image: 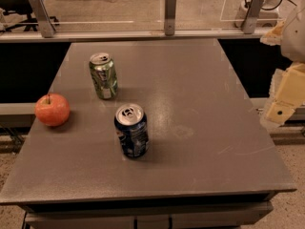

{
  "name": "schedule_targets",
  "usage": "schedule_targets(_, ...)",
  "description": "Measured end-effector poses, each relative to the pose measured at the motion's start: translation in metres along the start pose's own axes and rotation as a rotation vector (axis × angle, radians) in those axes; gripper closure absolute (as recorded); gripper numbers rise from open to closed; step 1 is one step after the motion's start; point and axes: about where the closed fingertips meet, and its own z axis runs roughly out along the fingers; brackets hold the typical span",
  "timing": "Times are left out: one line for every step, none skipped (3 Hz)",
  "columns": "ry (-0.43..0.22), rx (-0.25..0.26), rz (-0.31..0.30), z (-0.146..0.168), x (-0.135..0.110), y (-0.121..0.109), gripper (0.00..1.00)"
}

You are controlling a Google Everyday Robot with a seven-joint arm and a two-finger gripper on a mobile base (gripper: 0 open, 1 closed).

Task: Knock pepsi can over

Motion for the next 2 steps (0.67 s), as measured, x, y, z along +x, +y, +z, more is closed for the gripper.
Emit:
schedule_targets(0.0, 0.0, 0.0, -0.0001, 0.0, 0.0, 0.0)
schedule_targets(0.024, 0.013, 0.002, 0.0076, -0.0041, 0.0022, 0.0)
